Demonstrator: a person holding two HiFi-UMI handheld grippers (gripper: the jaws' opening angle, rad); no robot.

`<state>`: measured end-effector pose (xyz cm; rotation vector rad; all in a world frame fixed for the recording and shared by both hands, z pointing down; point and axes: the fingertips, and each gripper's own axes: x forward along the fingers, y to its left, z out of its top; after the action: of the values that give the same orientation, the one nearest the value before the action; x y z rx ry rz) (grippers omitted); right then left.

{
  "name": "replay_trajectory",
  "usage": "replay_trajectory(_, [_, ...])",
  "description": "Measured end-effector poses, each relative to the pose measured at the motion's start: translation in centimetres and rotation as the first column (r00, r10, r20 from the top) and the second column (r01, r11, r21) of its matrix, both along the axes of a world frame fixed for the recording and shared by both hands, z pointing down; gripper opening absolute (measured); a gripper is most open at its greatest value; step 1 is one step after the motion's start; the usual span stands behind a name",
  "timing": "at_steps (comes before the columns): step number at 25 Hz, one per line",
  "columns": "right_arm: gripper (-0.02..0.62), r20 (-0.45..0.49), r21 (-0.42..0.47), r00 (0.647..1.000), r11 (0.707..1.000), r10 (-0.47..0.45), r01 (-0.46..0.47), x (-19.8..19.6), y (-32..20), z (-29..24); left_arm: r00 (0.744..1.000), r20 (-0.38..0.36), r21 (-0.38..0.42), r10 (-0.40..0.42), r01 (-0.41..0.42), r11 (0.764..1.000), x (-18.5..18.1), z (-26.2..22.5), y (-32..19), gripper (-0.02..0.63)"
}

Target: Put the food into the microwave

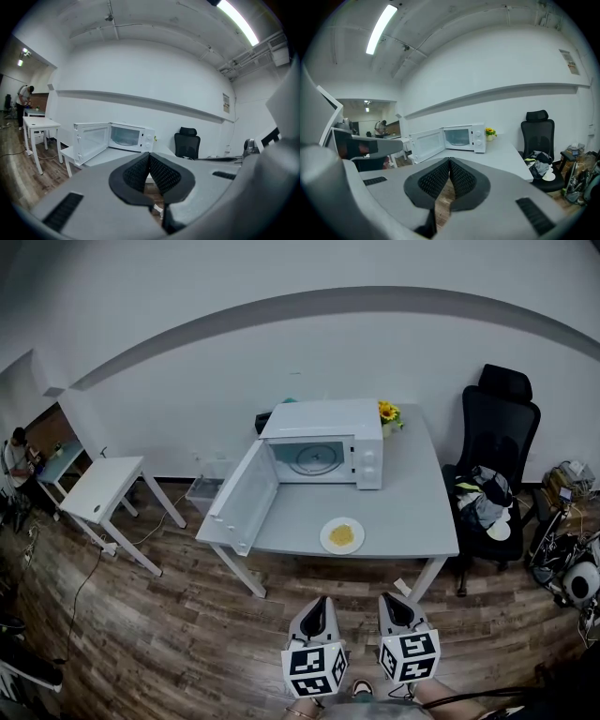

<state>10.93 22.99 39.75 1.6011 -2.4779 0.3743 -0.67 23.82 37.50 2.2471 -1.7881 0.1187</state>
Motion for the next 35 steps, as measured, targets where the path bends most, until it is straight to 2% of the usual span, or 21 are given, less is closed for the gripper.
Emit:
replay_trajectory(15, [0.015,-0.002,-0.028,0.998,0.998,-0.055,0.055,1.5,-6.7,1.0,0.998,0.008,-0.035,-0.055,0.055,0.998,1.2,1.2,-5.8,0.003])
replay_trajectory(21, [0.015,0.008,-0.043,0.997,0.997,-0.070,0.071,1.6,-7.5,1.8,0.996,0.012,-0.057,-0.085,0.085,0.995,0.7,2.2,-6.6,0.002])
replay_trajectory(35, [0.015,0.009,-0.073,0.999,0.996,-0.053,0.054,1.4,-9.9,3.1,0.995,0.009,-0.079,-0.097,0.098,0.992,-0.7,3.4,-9.2,0.002])
